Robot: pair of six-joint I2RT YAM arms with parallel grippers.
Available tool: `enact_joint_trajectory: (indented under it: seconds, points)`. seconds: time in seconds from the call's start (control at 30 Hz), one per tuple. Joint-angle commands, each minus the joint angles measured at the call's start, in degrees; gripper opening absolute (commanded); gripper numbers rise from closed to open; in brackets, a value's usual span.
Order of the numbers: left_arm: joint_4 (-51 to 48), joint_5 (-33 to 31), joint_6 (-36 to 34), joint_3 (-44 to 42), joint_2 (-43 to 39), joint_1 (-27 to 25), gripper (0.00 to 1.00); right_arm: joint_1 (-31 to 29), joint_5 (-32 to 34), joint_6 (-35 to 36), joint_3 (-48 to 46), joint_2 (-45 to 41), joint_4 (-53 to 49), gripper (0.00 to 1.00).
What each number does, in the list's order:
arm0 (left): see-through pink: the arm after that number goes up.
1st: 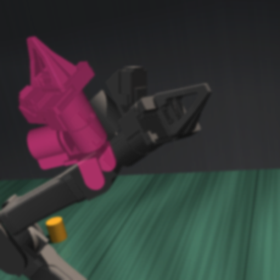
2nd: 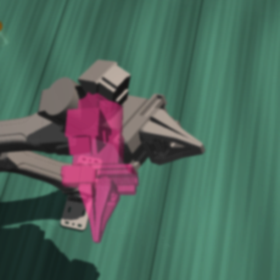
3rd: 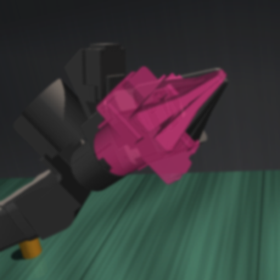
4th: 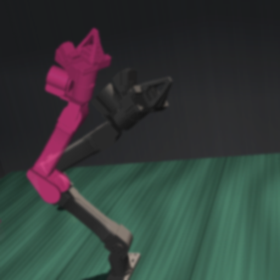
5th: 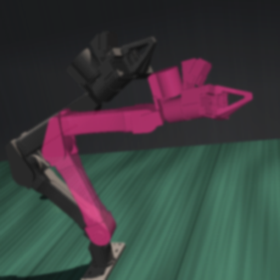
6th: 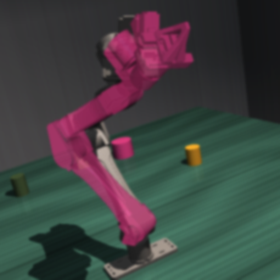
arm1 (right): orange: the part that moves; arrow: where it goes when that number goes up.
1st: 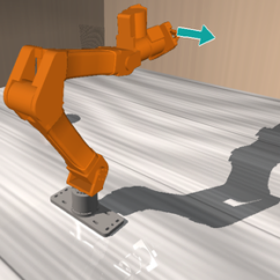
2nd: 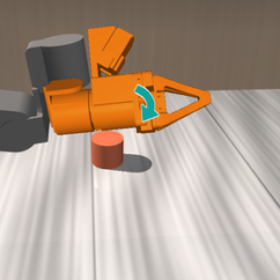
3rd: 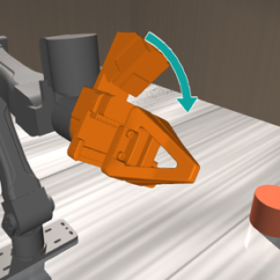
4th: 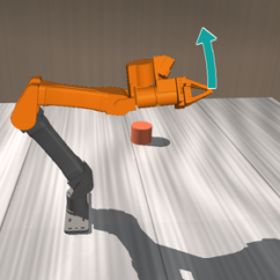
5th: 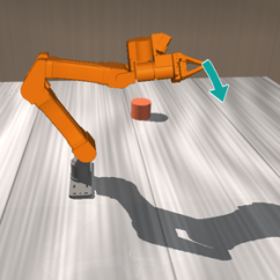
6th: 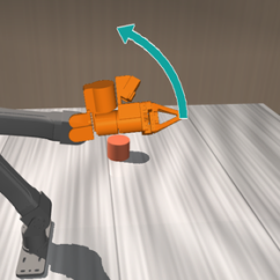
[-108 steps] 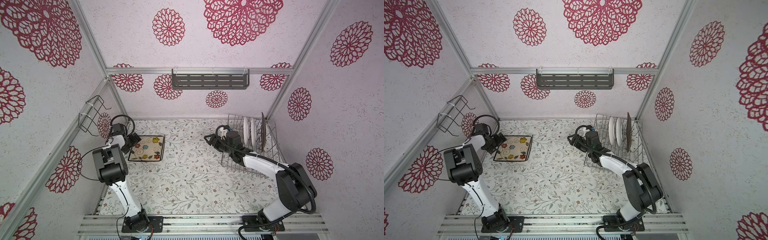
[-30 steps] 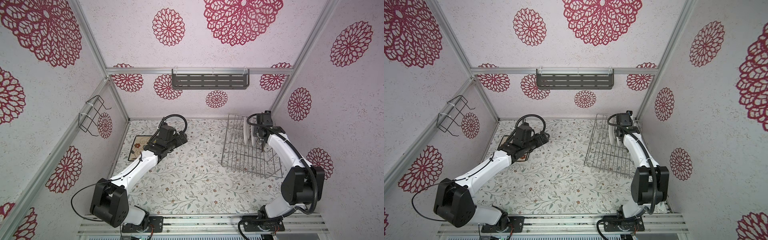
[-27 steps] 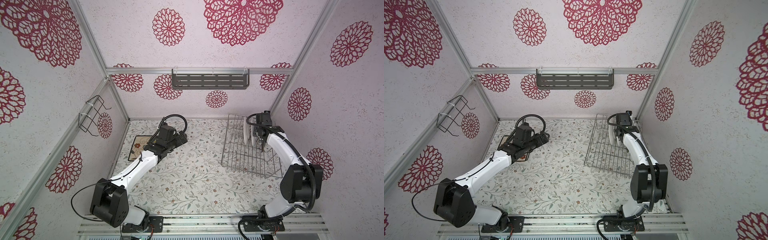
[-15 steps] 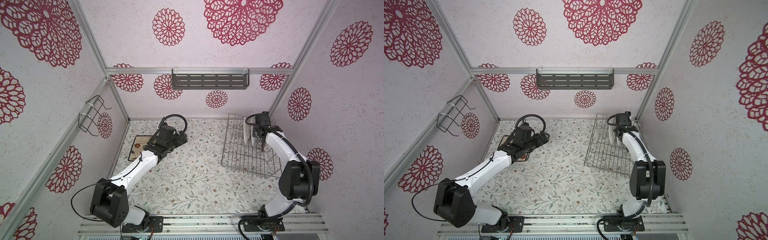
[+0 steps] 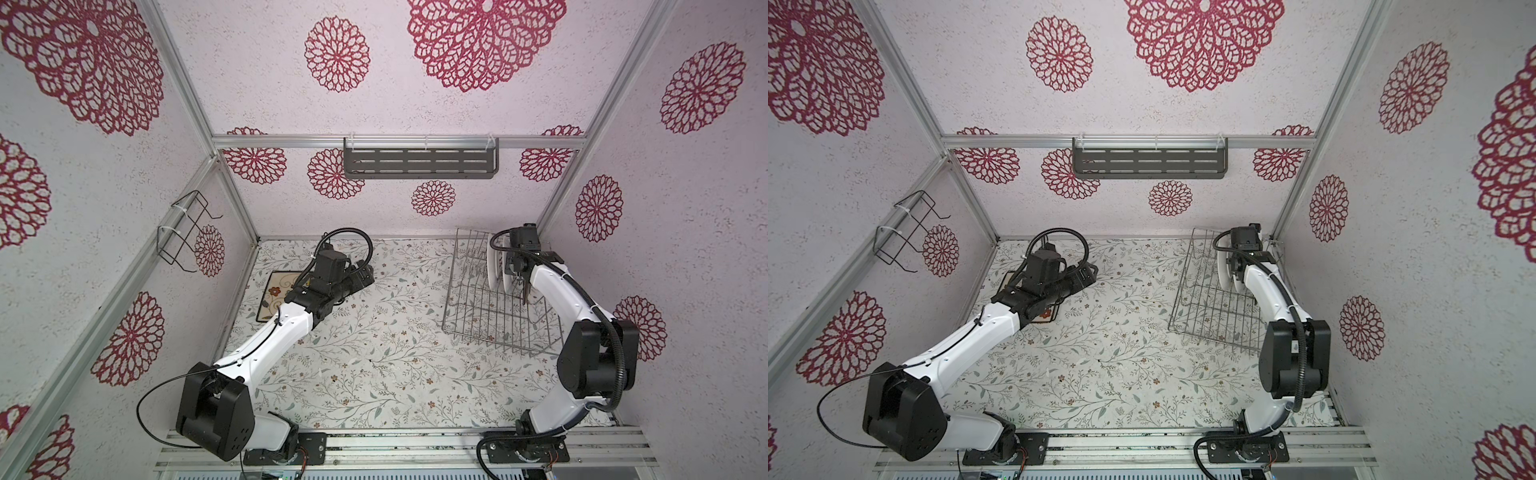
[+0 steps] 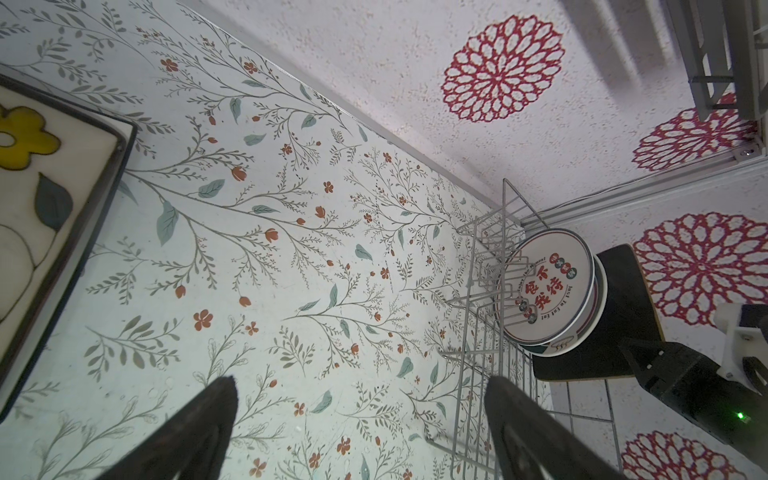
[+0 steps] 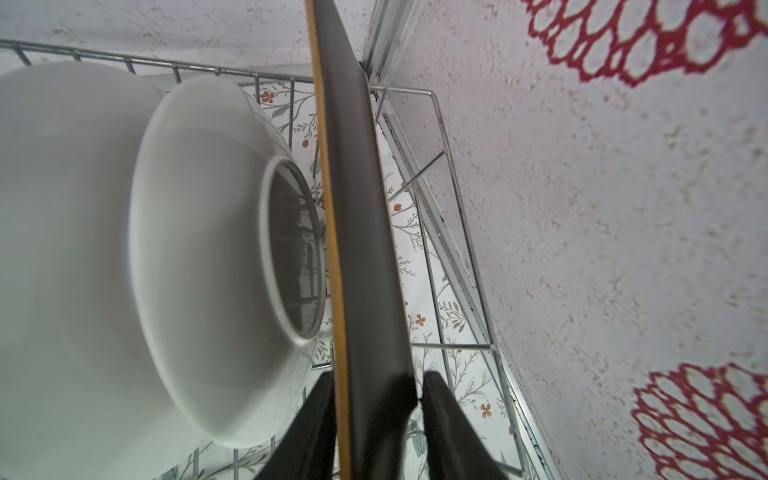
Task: Unload the plates from the dish rack
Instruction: 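Lift the dark square plate upward out of the rack with the right gripper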
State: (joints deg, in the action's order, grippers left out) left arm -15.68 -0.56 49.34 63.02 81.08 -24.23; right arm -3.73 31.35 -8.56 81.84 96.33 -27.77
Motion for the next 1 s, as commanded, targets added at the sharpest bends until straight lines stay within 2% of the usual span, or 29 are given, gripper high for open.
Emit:
enact_joint_trajectory:
  seconds: [0.0, 0.97]
  points:
    - [0.9, -0.1, -0.8, -0.3, -1.1, -0.3, 0.97, 0.4, 1.6, 0.7, 1.9, -0.1, 1.5, 0.35]
    - [1.4, 0.5, -1.4, -0.9, -2.4, -0.4, 0.97, -0.4, 5.6, 2.4, 1.7, 0.1, 0.9, 0.17]
